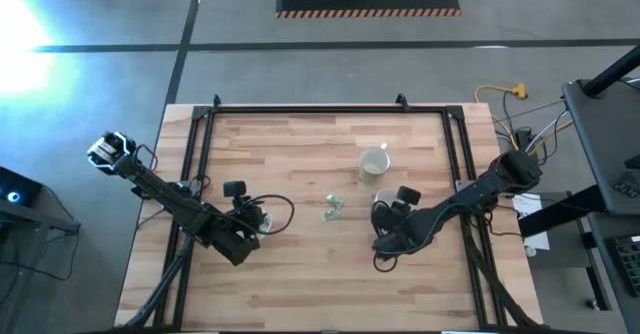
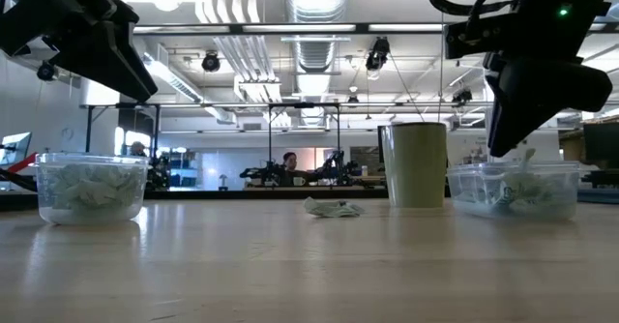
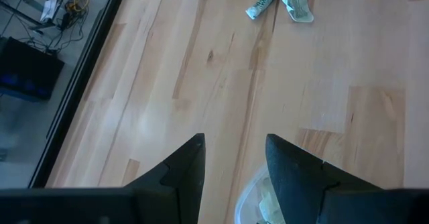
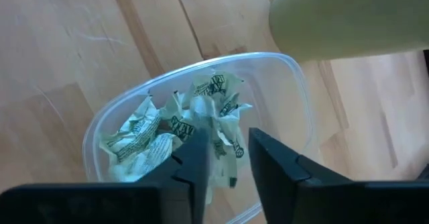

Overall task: Pick and place Stevia / Truvia into bins
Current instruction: Put the stevia packet into the right transparent container

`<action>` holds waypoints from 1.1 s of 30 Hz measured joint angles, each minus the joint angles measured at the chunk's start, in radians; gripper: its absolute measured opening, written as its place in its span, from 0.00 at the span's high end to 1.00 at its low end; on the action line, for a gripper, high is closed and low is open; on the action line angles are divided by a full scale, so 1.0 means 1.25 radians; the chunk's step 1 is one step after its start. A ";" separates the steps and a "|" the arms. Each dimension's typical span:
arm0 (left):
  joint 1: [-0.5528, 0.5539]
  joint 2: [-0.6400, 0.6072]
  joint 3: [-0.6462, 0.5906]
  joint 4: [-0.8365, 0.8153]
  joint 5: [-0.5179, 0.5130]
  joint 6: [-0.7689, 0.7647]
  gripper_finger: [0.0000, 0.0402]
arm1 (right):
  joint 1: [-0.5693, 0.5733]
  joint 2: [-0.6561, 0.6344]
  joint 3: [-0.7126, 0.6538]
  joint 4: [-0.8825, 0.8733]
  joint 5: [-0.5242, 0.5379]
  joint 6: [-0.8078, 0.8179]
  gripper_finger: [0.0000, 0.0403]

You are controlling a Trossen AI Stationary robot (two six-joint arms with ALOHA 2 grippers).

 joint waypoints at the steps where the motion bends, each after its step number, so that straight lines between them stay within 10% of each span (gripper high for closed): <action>1: 0.000 0.000 0.000 0.000 0.000 0.000 0.65 | 0.000 0.000 0.000 0.000 0.000 -0.001 0.75; 15: 0.000 0.000 0.000 0.005 0.000 0.000 0.65 | 0.000 0.000 0.038 0.032 0.027 -0.051 0.63; 24: 0.001 0.000 0.000 0.034 -0.010 0.018 0.65 | 0.000 0.006 0.027 0.347 0.048 -0.387 0.66; 33: 0.042 0.072 -0.027 0.522 -0.030 0.433 0.65 | 0.015 0.006 0.027 0.423 0.046 -0.501 0.69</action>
